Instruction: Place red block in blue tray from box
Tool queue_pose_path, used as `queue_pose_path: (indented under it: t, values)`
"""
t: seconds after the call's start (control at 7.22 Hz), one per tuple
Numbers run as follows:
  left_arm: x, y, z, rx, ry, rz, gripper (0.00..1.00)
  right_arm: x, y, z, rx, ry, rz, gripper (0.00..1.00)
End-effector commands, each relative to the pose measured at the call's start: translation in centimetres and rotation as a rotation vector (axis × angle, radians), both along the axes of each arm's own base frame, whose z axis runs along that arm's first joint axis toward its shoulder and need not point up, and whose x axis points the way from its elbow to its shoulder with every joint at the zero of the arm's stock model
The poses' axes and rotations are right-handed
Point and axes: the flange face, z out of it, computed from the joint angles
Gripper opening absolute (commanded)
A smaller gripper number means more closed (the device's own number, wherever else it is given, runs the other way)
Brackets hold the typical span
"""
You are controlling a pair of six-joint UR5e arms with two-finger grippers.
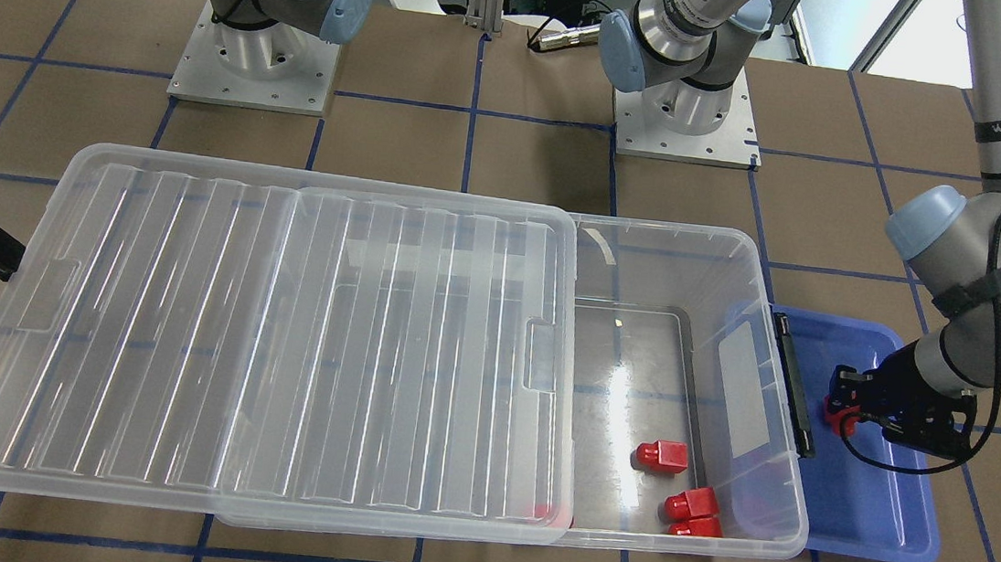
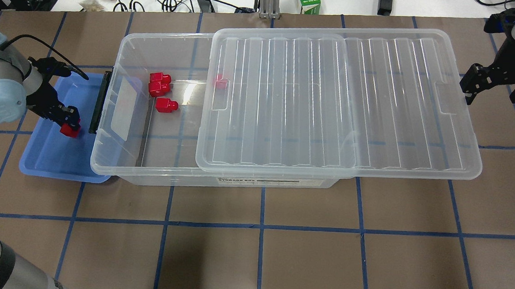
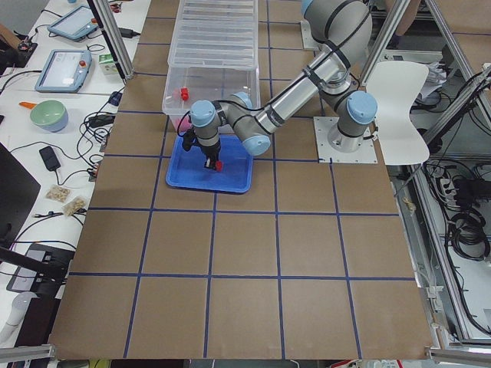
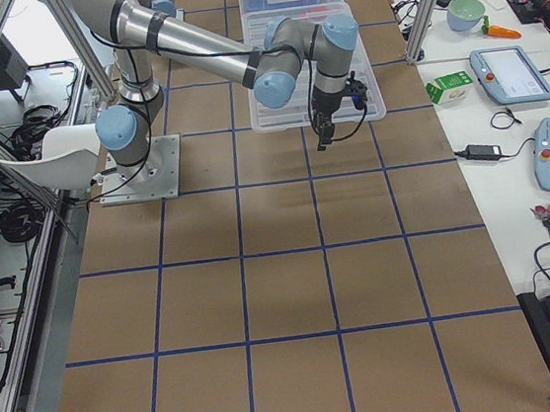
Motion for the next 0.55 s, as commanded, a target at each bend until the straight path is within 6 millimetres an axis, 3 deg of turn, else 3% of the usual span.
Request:
queue_pose_path:
  t: [0.0, 0.14, 0.28, 0.42]
  values:
    - [0.2, -0.2, 0.7, -0.012, -0.015, 0.006, 0.86, 0.4, 0.6, -1.3, 0.016, -0.007, -0.009, 1.00]
    - [-0.4, -0.2, 2.5, -0.023, -0.028, 0.001, 0.95, 0.4, 0.4, -1.1, -0.005, 0.001, -0.008, 1.00]
    - [-1.1, 0.2, 4.8, 0.002, -0.013, 0.001, 0.97, 0.7, 0.5, -0.8, -0.011, -0.001, -0.014, 1.00]
    - [-1.9, 0.4, 8.5, 0.008, -0.010, 0.022, 0.97, 1.0, 0.4, -0.8, -0.018, -0.010, -0.022, 1.00]
